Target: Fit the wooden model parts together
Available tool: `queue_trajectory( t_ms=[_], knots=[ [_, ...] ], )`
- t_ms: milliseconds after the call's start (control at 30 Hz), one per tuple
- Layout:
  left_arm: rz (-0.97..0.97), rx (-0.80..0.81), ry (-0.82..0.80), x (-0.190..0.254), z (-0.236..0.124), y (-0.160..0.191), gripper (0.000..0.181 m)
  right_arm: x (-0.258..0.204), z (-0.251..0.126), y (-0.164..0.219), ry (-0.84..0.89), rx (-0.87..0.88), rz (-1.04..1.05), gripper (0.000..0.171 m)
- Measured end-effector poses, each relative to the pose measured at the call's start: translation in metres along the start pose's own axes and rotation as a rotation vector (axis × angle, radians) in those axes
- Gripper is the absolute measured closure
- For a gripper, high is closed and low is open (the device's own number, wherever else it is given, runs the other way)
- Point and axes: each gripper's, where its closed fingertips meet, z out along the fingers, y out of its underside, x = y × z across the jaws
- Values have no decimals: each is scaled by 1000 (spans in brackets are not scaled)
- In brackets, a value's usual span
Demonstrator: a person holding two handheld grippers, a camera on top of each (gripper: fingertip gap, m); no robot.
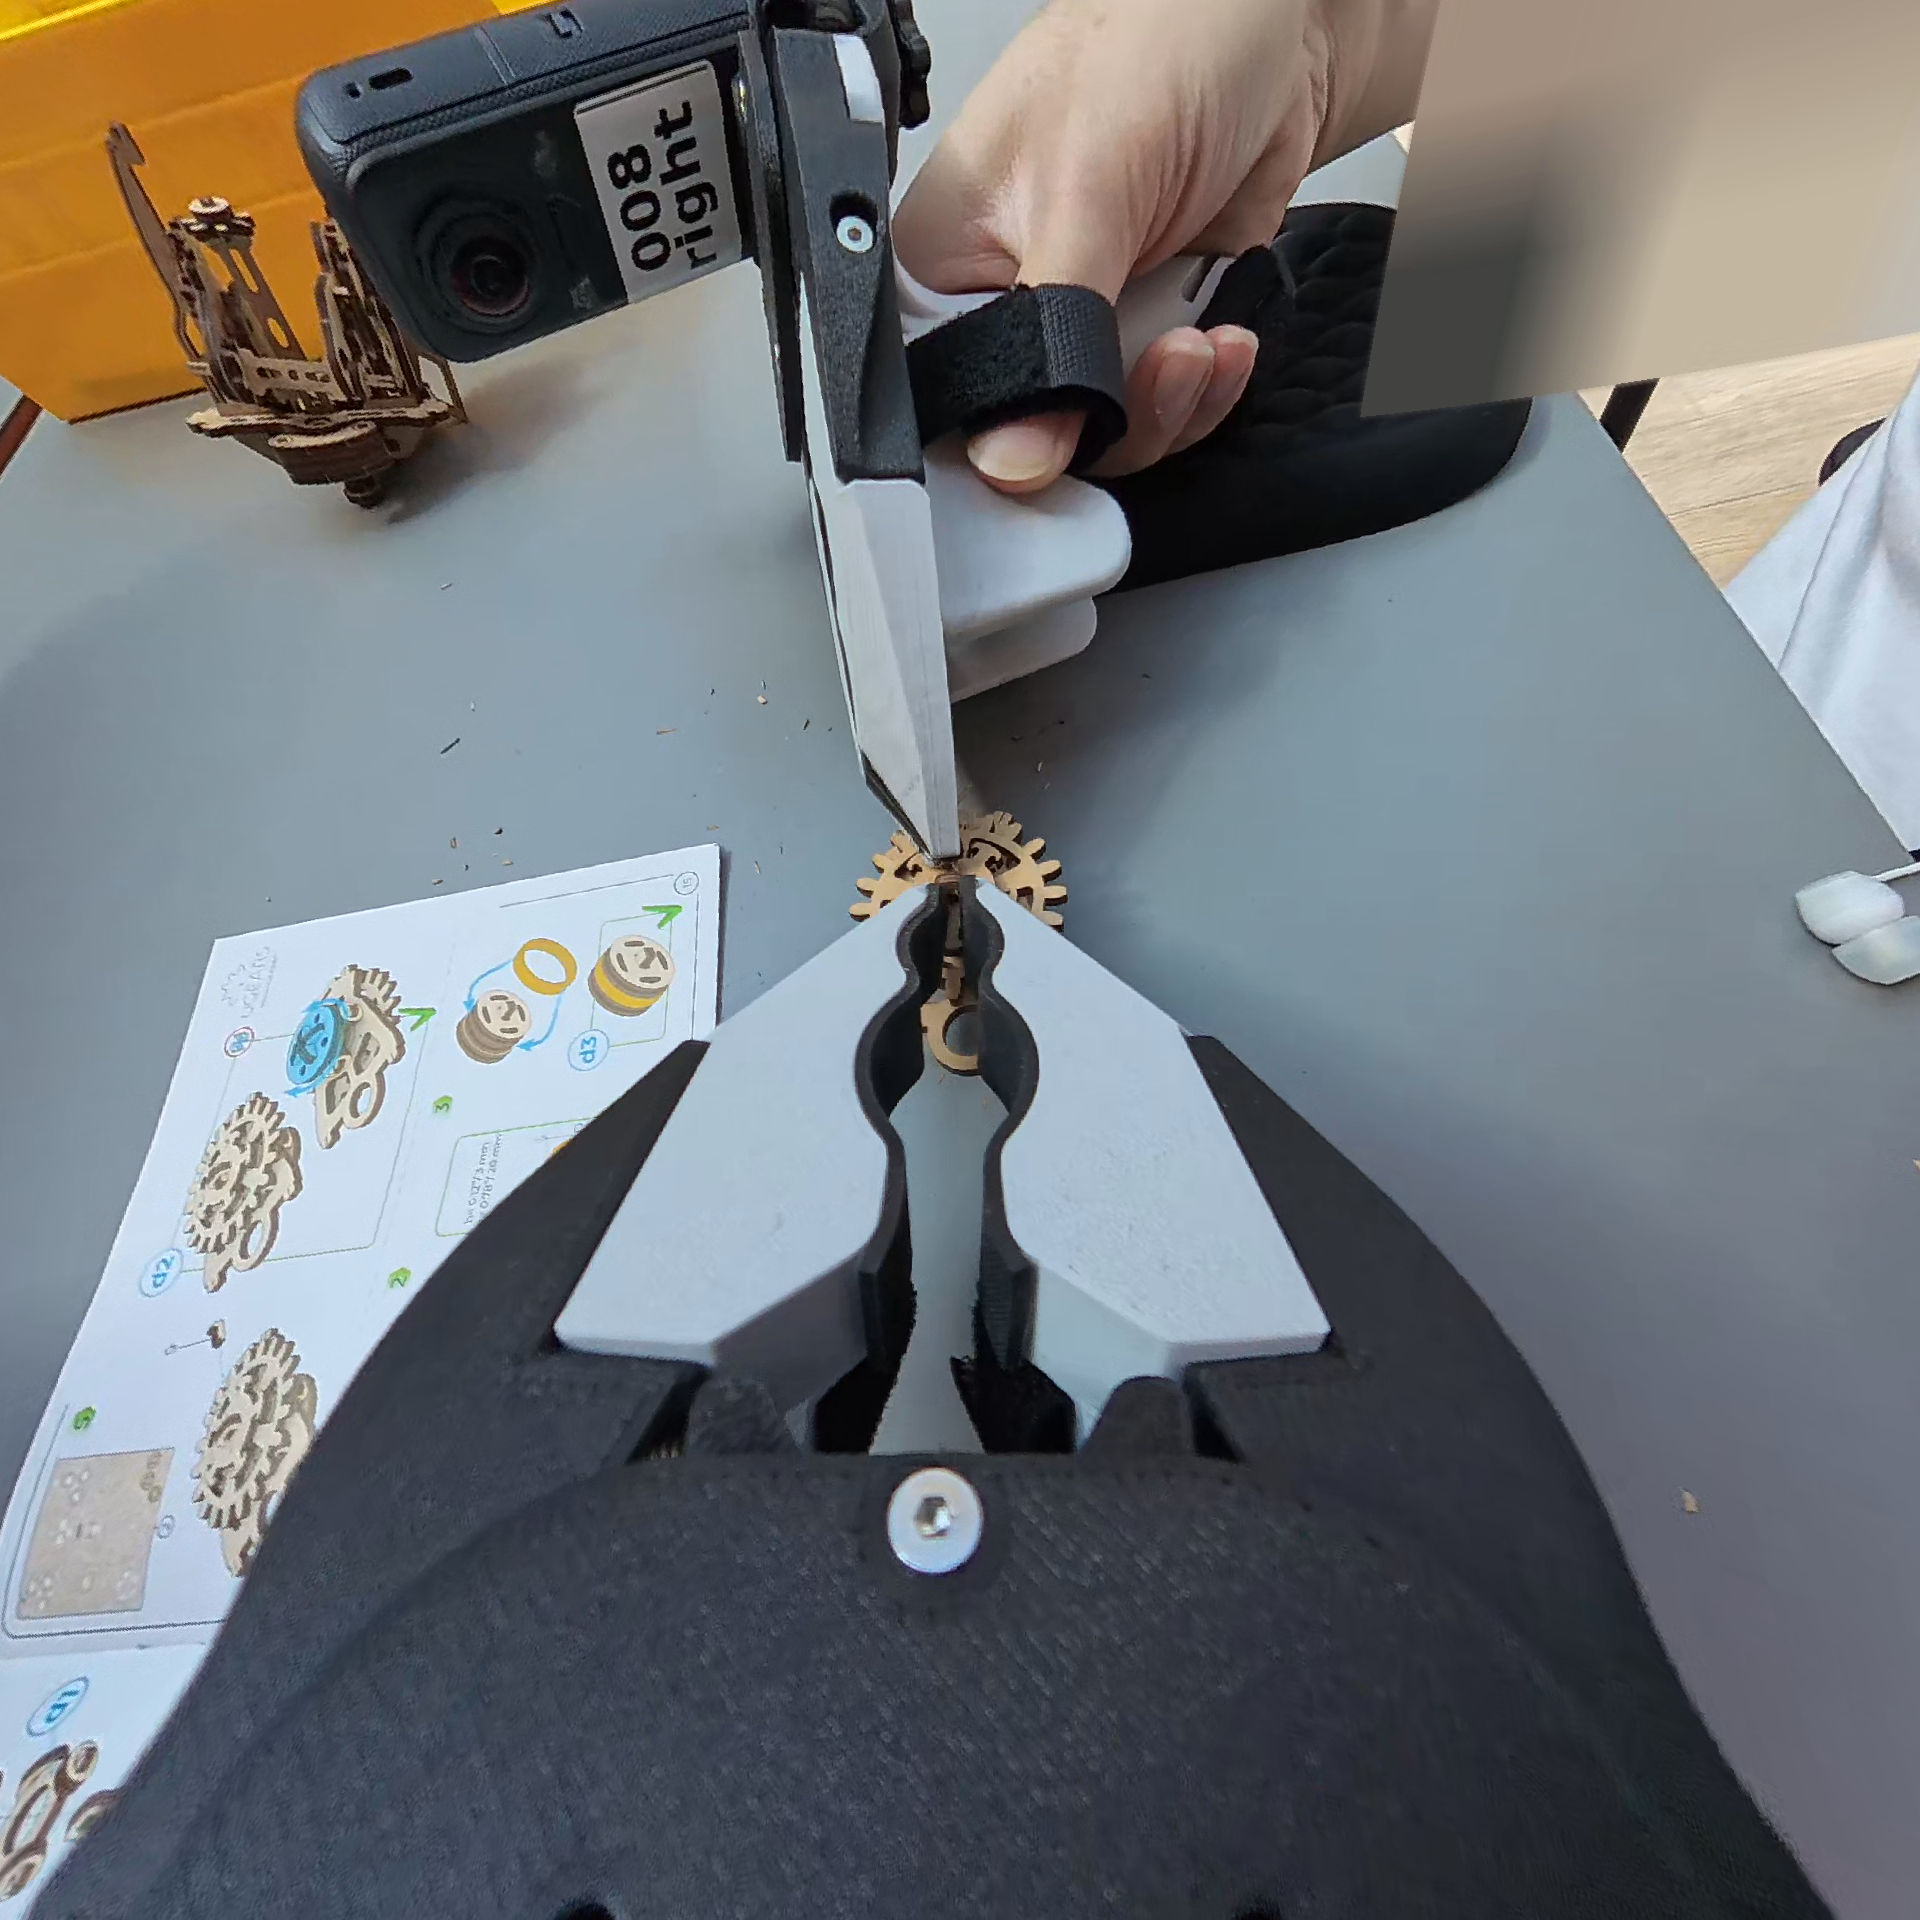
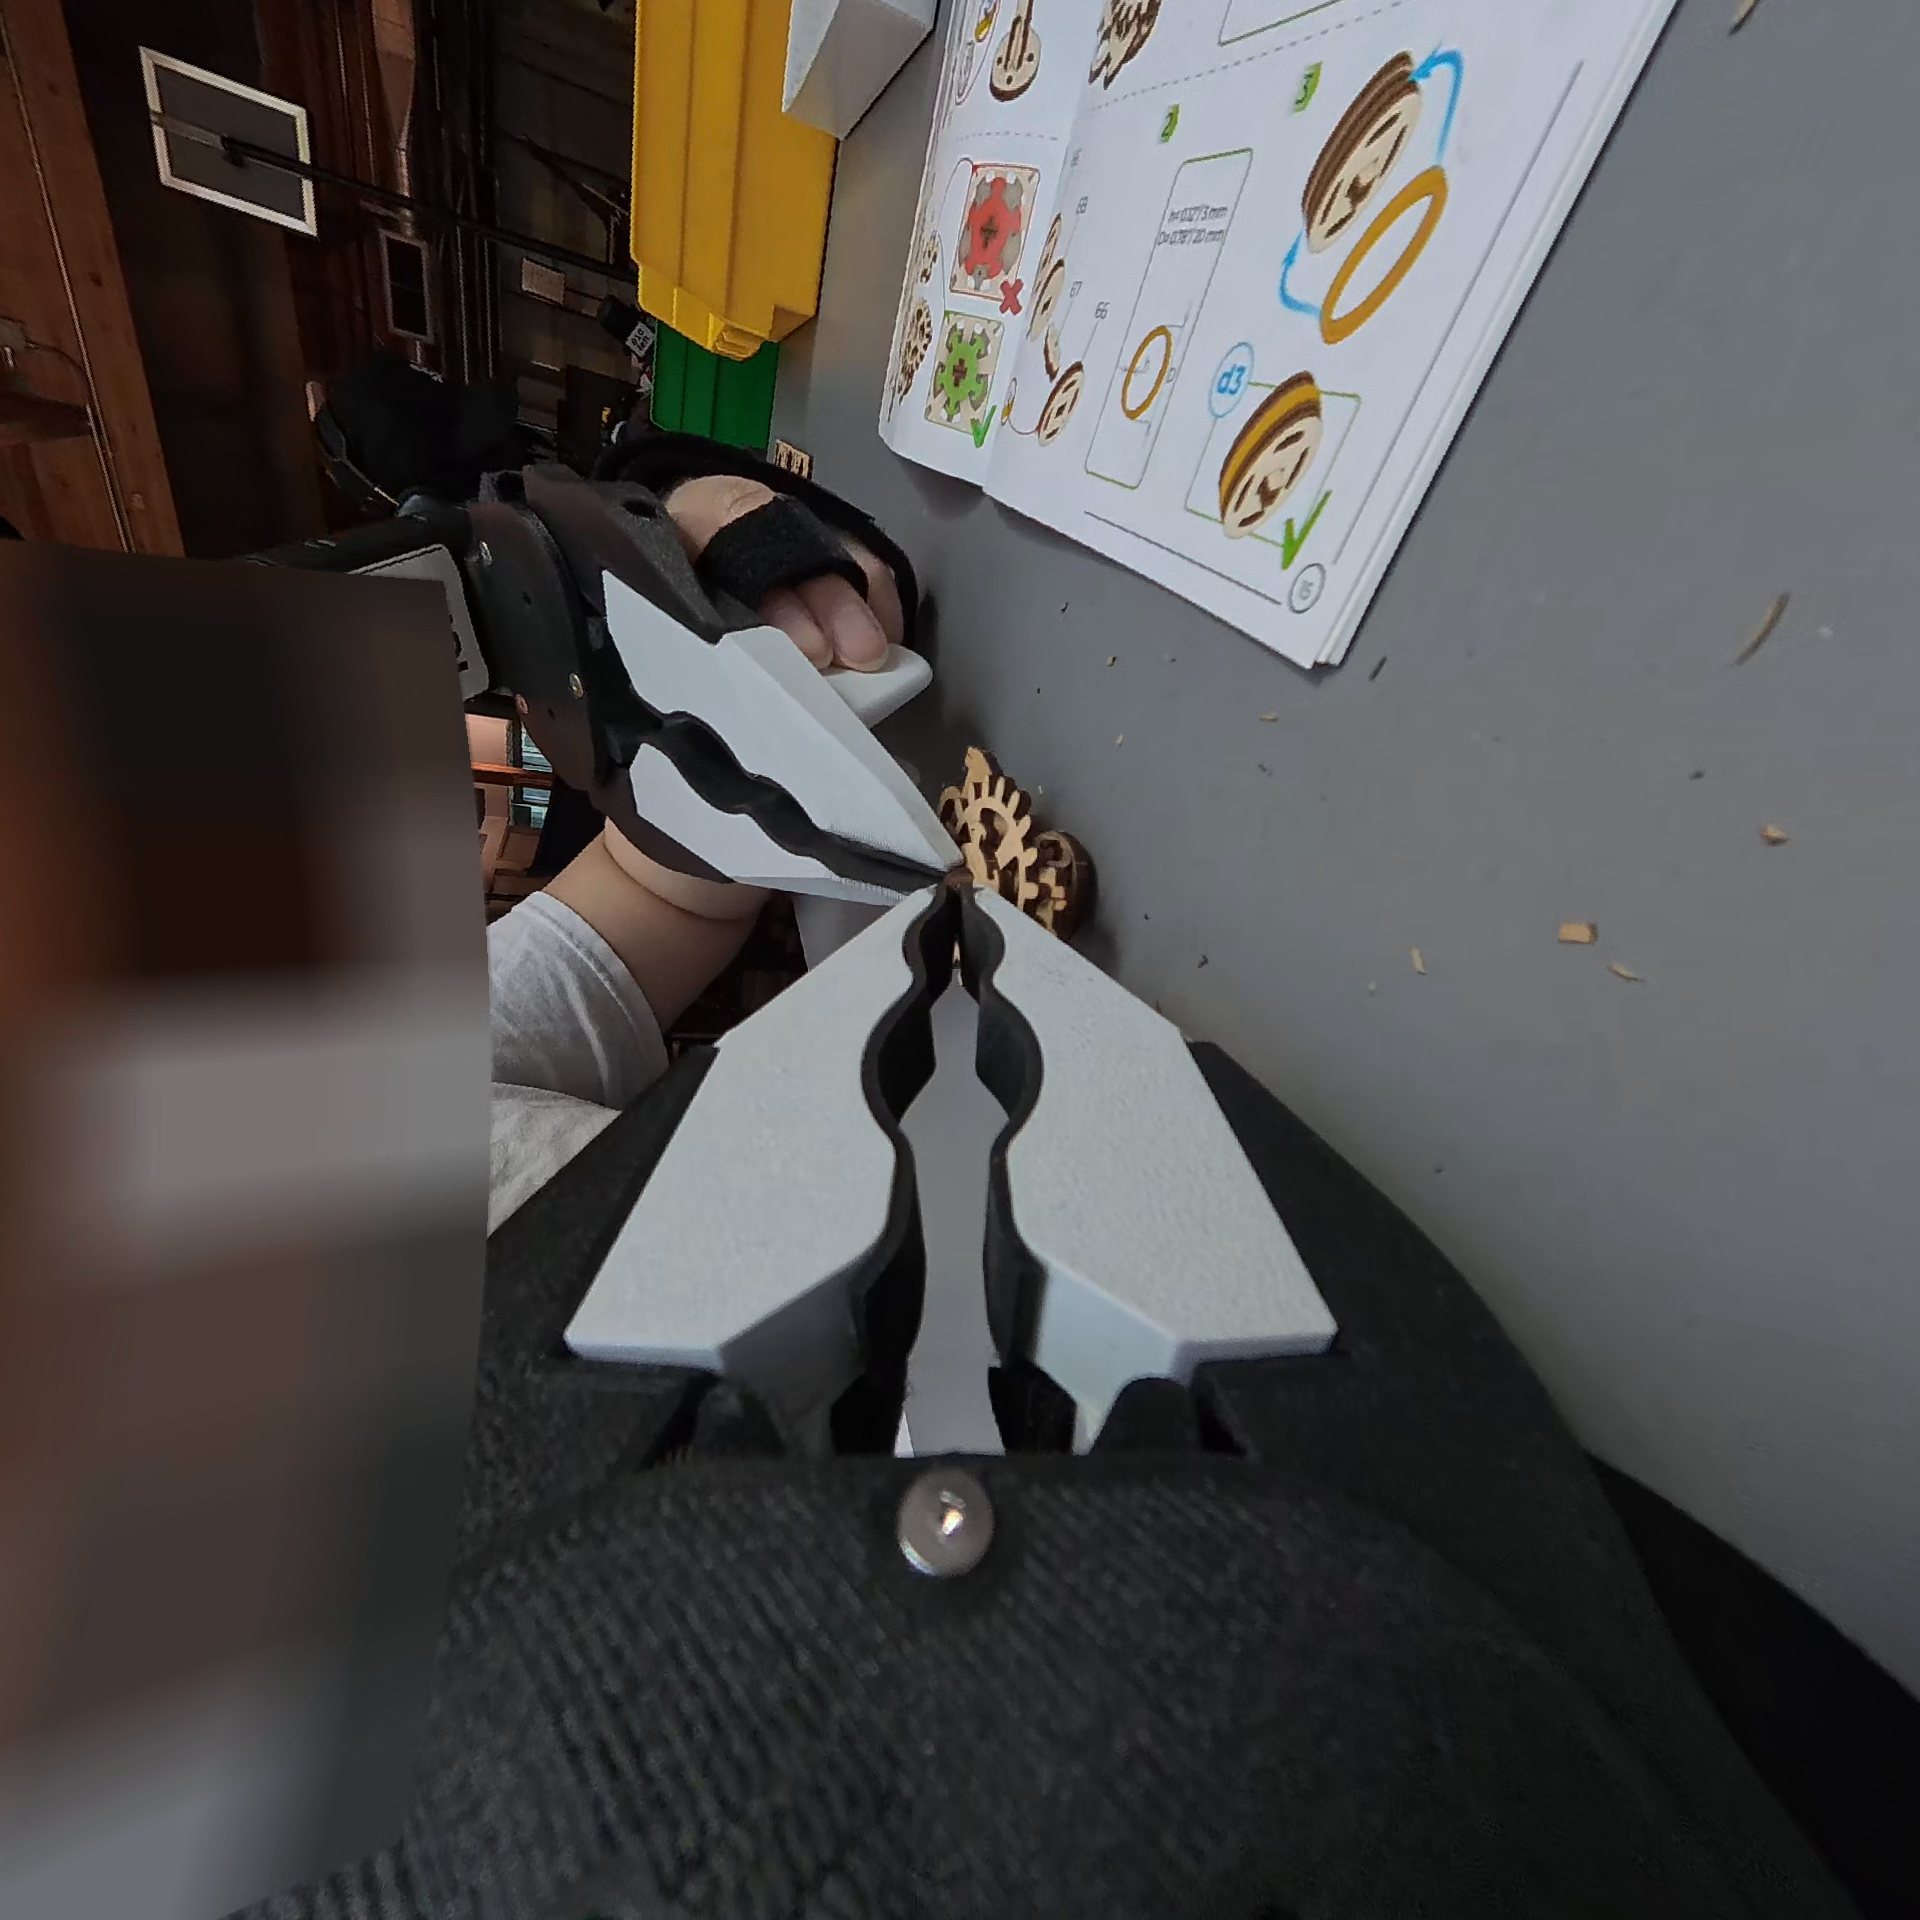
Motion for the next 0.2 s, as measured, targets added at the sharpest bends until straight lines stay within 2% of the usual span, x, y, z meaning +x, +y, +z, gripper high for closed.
queue_trajectory(
  t_ms=[200],
  knots=[
    [-17,-2,26,0,0,0,181,0,0,0,-3,0,8,171]
  ],
)
